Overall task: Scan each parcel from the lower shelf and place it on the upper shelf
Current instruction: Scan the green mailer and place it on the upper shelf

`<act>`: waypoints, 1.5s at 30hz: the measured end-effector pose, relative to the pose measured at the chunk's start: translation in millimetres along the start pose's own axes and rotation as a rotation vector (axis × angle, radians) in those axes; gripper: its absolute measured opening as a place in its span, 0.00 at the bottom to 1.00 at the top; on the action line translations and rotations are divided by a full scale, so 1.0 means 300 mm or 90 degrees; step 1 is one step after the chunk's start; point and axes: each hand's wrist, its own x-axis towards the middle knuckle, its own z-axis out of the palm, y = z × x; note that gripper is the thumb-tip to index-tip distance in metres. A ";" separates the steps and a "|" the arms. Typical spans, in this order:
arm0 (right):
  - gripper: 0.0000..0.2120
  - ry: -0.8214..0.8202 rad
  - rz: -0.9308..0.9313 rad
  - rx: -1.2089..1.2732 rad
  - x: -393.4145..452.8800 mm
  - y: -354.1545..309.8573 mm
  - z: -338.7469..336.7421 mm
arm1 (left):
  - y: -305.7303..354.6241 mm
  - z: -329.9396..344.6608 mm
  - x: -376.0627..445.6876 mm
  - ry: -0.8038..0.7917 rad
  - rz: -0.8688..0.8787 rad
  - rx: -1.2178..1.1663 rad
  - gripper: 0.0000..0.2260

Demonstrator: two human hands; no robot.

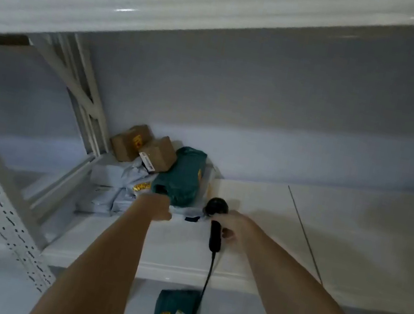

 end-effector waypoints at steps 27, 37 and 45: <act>0.37 0.218 0.108 0.069 0.354 -0.067 0.116 | 0.050 0.034 0.474 0.069 -0.169 -0.155 0.47; 0.13 0.183 0.111 0.219 0.282 -0.026 0.126 | 0.039 0.085 0.477 0.180 -0.150 -0.179 0.46; 0.13 0.061 0.116 0.269 0.318 0.029 0.097 | -0.002 -0.016 0.457 0.146 -0.142 -0.382 0.41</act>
